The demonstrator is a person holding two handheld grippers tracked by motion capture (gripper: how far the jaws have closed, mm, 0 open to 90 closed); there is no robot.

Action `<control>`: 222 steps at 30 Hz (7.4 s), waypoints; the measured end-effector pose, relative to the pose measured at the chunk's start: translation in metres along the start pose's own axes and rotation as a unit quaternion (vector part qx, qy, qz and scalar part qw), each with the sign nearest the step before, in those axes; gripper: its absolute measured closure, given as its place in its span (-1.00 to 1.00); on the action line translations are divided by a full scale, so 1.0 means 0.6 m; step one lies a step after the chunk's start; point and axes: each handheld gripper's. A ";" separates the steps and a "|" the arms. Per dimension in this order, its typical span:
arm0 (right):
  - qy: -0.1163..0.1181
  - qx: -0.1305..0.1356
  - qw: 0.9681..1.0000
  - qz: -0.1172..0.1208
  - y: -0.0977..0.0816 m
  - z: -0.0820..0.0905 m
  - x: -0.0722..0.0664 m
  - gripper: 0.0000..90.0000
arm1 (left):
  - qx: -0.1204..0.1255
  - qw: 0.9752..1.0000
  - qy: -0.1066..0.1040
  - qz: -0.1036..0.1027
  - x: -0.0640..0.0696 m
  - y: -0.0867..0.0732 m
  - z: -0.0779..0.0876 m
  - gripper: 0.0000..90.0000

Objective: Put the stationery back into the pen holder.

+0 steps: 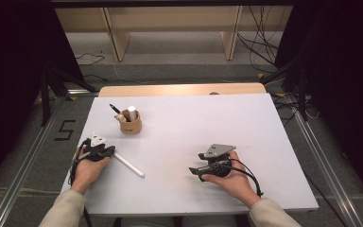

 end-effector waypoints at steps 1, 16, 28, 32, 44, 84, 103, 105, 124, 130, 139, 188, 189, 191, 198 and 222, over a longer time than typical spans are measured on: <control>0.000 0.000 1.000 0.000 0.000 0.000 0.000 -0.23 | 0.000 1.000 -0.001 -0.001 0.000 0.000 0.000 0.99; 0.000 0.001 1.000 -0.001 0.001 0.001 0.000 -0.23 | -0.006 1.000 -0.008 -0.020 0.013 -0.002 0.005 0.99; 0.000 0.000 1.000 0.001 0.001 0.002 -0.001 -0.23 | -0.015 0.998 -0.019 -0.050 0.049 -0.006 0.016 0.99; 0.000 0.001 1.000 0.003 0.001 0.002 0.000 -0.23 | -0.014 0.998 -0.023 -0.056 0.061 -0.010 0.021 0.99; 0.010 0.009 1.000 0.003 0.007 -0.010 -0.018 -0.22 | 0.027 0.999 0.017 -0.040 0.057 0.002 0.031 0.70; 0.079 -0.005 0.996 0.031 0.102 -0.155 -0.144 -0.04 | 0.025 0.999 0.020 0.005 0.051 0.004 0.028 0.27; 0.071 -0.027 0.997 0.028 0.124 -0.191 -0.163 0.14 | 0.020 1.000 0.018 0.011 0.051 0.003 0.025 0.23; 0.070 -0.029 0.997 0.028 0.126 -0.195 -0.166 0.15 | 0.020 1.000 0.018 0.011 0.051 0.004 0.025 0.23; 0.025 -0.044 0.997 0.050 0.130 -0.213 -0.195 0.34 | 0.018 1.000 0.017 0.010 0.050 0.004 0.024 0.24; 0.016 -0.044 0.998 0.038 0.129 -0.213 -0.200 0.42 | 0.018 1.000 0.017 0.011 0.050 0.003 0.023 0.24; 0.007 -0.041 0.999 0.021 0.129 -0.213 -0.200 0.52 | 0.018 1.000 0.018 0.011 0.049 0.003 0.023 0.25; -0.002 -0.050 0.999 -0.015 0.134 -0.212 -0.199 0.76 | 0.026 0.999 0.024 0.018 0.044 0.002 0.025 0.24; -0.002 -0.050 0.999 -0.018 0.134 -0.212 -0.200 0.76 | 0.027 0.999 0.024 0.018 0.044 0.002 0.025 0.24; 0.003 -0.048 0.999 -0.020 0.133 -0.211 -0.199 0.76 | 0.031 0.999 0.026 0.019 0.043 0.003 0.026 0.24; 0.004 -0.039 0.999 -0.024 0.133 -0.206 -0.196 0.76 | 0.047 0.998 0.030 0.033 0.041 0.005 0.031 0.22; -0.033 0.017 0.998 -0.040 0.126 -0.143 -0.130 0.76 | 0.110 0.976 -0.106 0.155 0.121 0.052 0.021 -0.07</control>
Point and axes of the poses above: each handheld gripper's, and its own axes: z roughly backward along the jaws, y roughly out of its top, x roughly to its right, and after that the axes turned 1 degree about z, right-handed
